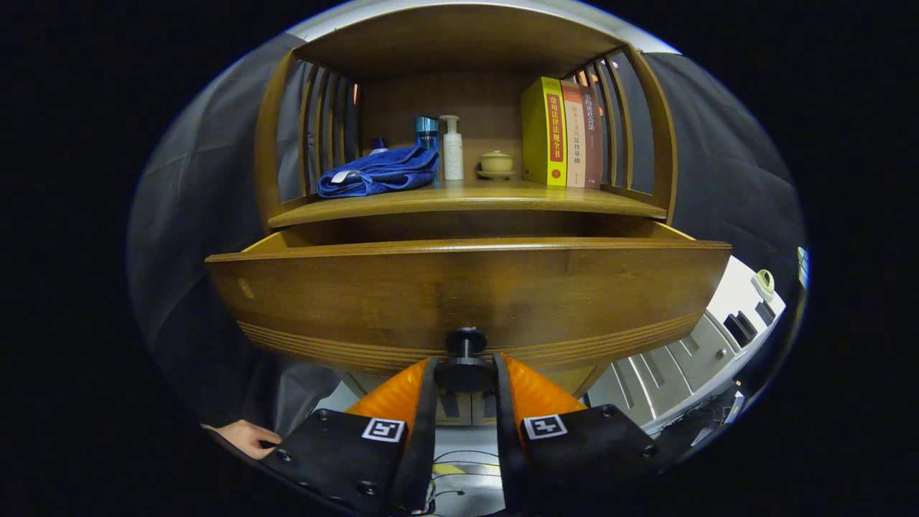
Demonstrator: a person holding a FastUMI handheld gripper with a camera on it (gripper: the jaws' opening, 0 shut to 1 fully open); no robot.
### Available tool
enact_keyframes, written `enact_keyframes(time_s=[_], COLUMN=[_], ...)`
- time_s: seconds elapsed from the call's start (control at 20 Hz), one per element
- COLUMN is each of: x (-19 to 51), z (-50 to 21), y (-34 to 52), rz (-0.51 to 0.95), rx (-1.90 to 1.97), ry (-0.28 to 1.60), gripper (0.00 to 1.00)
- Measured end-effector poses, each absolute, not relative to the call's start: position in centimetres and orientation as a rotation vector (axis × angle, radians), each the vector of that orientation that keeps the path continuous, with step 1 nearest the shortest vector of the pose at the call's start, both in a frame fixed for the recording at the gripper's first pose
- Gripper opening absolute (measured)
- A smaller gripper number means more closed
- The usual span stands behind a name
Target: Pull open the drawer, take out the items inside it, and place them on the countertop above the cabinet.
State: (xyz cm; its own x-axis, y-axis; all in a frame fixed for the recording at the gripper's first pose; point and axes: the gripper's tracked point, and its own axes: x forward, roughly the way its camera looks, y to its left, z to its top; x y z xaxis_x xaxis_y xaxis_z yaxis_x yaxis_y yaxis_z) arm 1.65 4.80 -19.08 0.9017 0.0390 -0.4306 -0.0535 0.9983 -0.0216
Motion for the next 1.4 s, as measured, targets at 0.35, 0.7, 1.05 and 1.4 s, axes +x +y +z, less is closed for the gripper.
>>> enact_keyframes(time_s=[0.35, 0.7, 1.05, 1.4], x=[-1.8, -4.2, -5.0, -5.1], z=[-19.3, -20.4, -20.6, -20.6], y=[4.7, 4.8, 4.7, 4.6], rz=[0.056, 0.055, 0.049, 0.046], rx=[-0.03, -0.013, -0.01, -0.008], ry=[0.467, 0.495, 0.501, 0.487], gripper=[0.46, 0.46, 0.47, 0.47])
